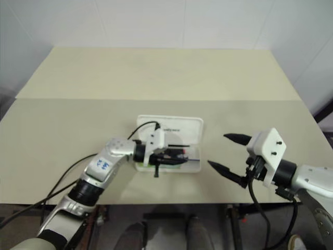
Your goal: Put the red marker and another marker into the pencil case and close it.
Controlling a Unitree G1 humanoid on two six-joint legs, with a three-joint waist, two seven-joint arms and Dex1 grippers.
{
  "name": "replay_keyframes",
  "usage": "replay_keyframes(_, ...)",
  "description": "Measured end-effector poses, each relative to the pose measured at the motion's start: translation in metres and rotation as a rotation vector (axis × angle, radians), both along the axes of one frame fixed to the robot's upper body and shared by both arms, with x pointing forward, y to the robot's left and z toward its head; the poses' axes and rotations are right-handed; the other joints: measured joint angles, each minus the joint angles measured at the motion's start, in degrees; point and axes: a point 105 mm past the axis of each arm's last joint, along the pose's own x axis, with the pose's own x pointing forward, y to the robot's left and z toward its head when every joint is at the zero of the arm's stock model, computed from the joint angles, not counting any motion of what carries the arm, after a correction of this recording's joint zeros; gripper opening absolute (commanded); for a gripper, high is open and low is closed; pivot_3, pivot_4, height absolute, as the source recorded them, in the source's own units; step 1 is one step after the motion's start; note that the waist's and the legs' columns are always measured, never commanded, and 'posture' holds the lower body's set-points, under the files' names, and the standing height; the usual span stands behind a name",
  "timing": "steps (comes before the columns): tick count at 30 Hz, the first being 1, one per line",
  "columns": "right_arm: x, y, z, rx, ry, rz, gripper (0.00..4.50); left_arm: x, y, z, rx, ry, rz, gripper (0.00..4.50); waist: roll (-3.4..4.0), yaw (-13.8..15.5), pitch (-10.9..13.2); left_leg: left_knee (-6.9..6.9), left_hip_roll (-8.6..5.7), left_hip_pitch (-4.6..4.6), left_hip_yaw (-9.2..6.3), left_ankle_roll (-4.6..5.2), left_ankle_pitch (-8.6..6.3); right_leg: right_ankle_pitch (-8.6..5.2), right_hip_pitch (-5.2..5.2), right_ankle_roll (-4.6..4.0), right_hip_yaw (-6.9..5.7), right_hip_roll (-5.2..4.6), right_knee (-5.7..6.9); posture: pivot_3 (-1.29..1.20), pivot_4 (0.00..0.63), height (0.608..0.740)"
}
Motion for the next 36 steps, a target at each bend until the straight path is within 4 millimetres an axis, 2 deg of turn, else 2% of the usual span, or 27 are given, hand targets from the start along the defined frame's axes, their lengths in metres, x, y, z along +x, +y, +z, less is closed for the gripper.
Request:
replay_keyframes(6,-0.001,0.003,0.002,0.006,-0.009,0.007,4.50,0.002,-0.005,-0.012,0.028,0.008,-0.008,0.34,0.00,-0.02,0.00,0.00,0.00,-0.01,0.00,0.02,-0.01,0.00,0.00,0.00,0.00,0.00,0.00,0.00,0.150,0.740)
replay_keyframes(16,-0.001,0.004,0.002,0.013,-0.011,0.005,4.50,0.005,-0.011,-0.014,0.031,0.014,-0.016,0.34,0.00,0.02,0.00,0.06,-0.01,-0.03,0.00,0.03,-0.02,0.01,0.00,0.02,0.00,0.00,0.00,0.00,0.150,0.740)
replay_keyframes(27,-0.001,0.004,0.003,0.024,-0.015,0.005,4.50,0.004,-0.022,-0.013,0.008,0.027,-0.034,4.10,0.00,0.03,0.00,0.09,-0.01,-0.04,0.00,0.05,-0.03,0.02,0.00,0.03,0.00,0.00,0.01,0.00,0.150,0.740)
replay_keyframes(33,-0.001,0.004,0.002,0.026,-0.017,0.003,4.50,0.003,-0.022,-0.014,0.017,0.021,-0.045,4.10,0.00,0.01,0.00,0.09,-0.01,-0.04,0.00,0.06,-0.03,0.02,0.00,0.03,0.00,0.00,0.01,0.00,0.150,0.740)
replay_keyframes(36,-0.001,0.005,0.002,0.030,-0.017,0.004,4.50,0.002,-0.017,-0.006,0.001,0.016,-0.042,4.10,0.00,-0.03,0.00,0.08,-0.01,-0.04,0.00,0.06,-0.03,0.02,0.00,0.03,0.00,0.00,0.02,0.00,0.150,0.740)
